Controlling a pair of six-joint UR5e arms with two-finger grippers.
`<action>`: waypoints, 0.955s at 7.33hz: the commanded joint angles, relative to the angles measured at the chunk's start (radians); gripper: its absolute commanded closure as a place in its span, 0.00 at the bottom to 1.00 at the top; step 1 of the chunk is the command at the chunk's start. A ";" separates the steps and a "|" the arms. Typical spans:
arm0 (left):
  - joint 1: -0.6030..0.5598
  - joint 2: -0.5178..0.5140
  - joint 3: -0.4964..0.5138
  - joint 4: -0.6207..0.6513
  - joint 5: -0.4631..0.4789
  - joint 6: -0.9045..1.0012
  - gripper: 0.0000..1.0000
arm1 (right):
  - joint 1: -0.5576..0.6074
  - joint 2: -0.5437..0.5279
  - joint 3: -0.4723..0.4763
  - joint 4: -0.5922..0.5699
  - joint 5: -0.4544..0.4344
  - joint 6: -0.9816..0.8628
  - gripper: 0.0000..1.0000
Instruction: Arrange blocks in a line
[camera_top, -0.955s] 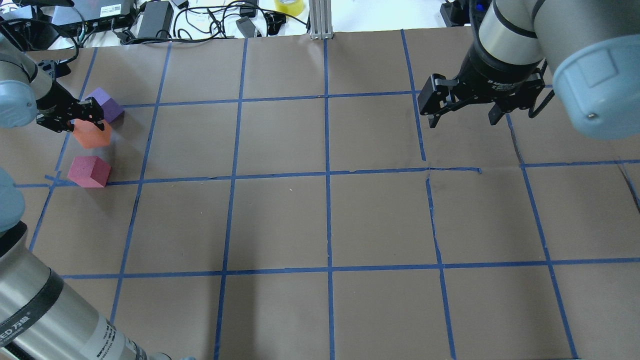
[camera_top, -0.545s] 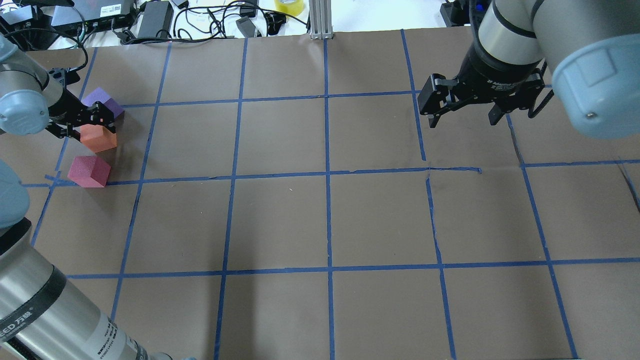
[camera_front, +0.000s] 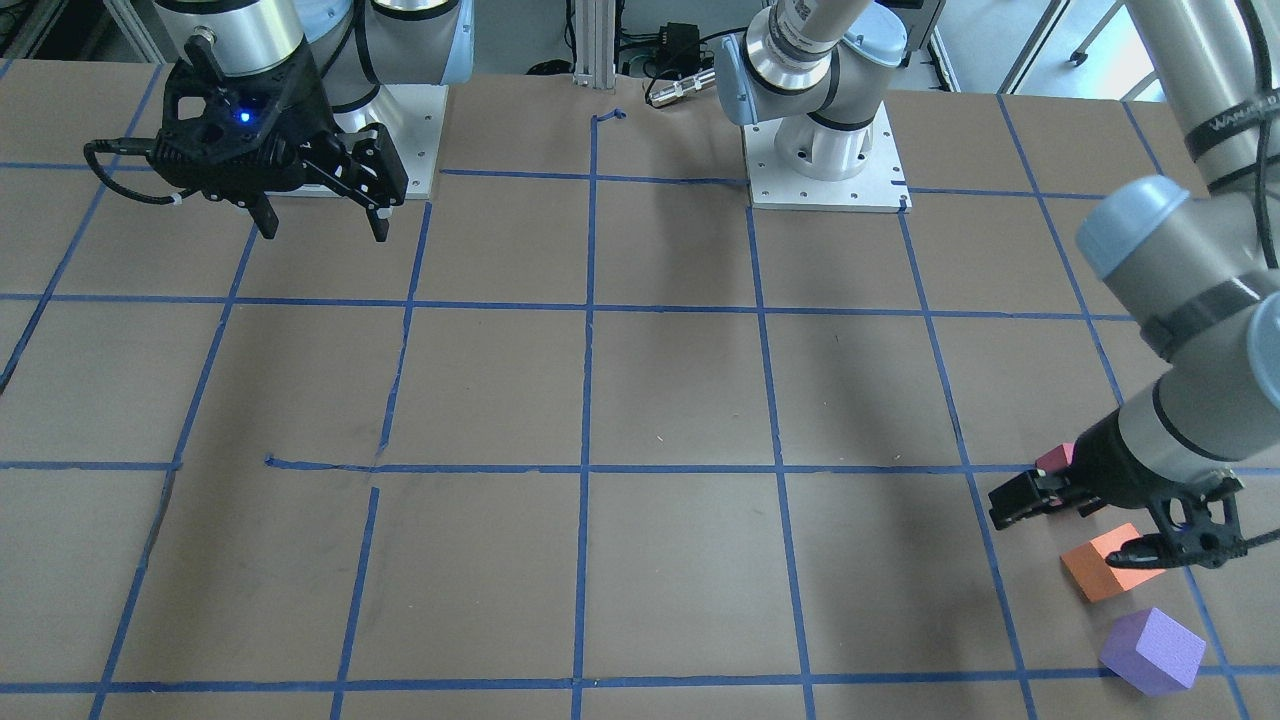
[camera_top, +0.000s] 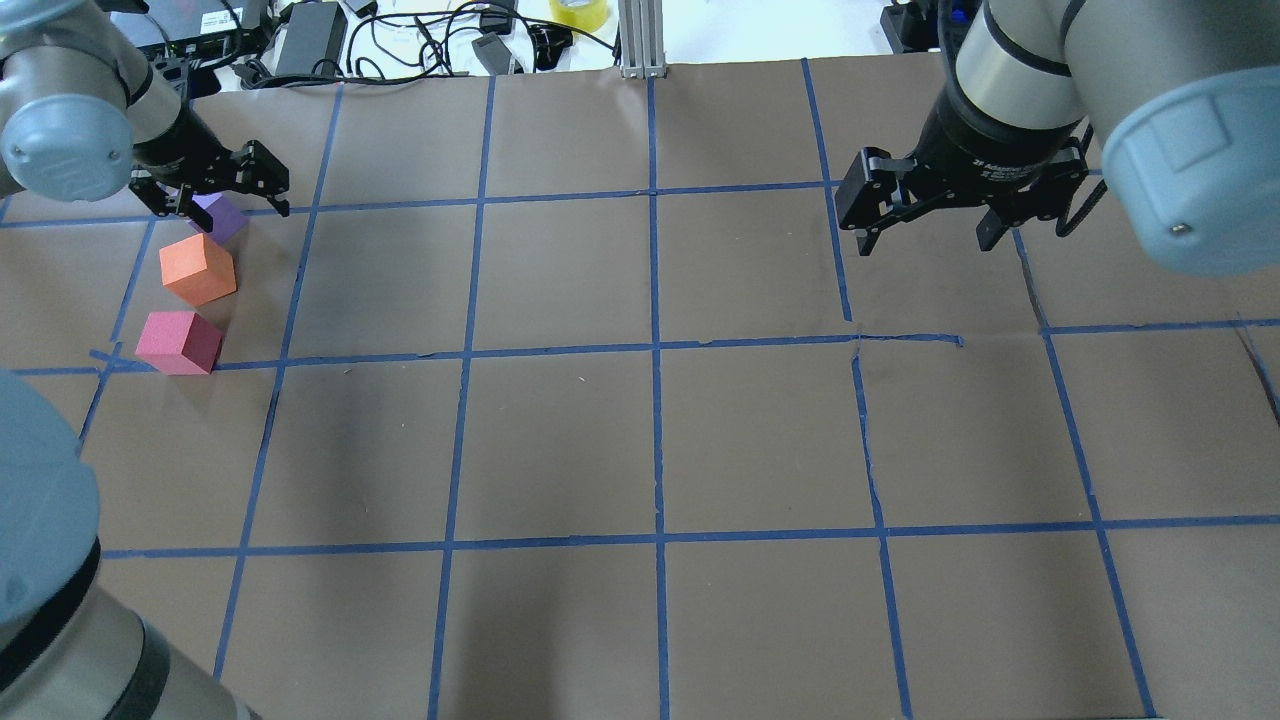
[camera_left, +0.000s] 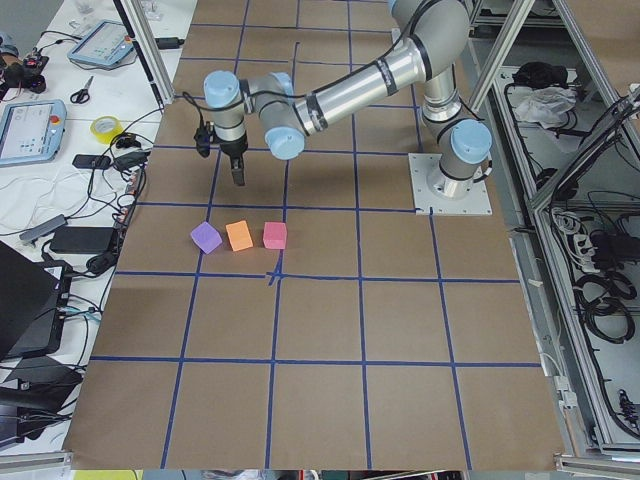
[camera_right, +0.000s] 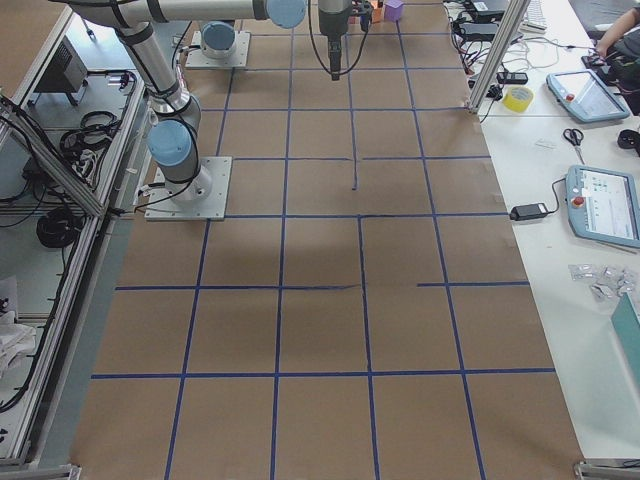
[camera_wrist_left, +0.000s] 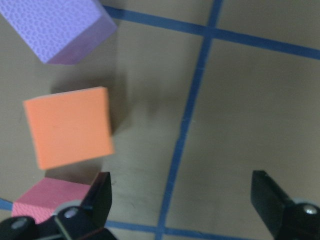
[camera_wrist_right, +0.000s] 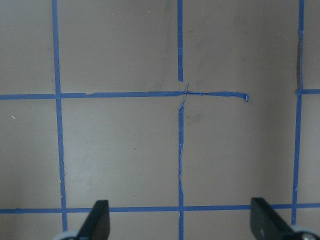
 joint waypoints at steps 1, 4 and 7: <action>-0.054 0.114 -0.001 -0.118 -0.001 -0.035 0.00 | 0.000 0.002 0.000 -0.001 0.000 0.001 0.00; -0.314 0.197 -0.001 -0.175 0.034 -0.245 0.00 | 0.000 0.002 0.000 -0.001 0.000 0.002 0.00; -0.379 0.292 -0.006 -0.255 0.036 -0.242 0.00 | 0.000 0.002 0.000 0.000 0.000 0.001 0.00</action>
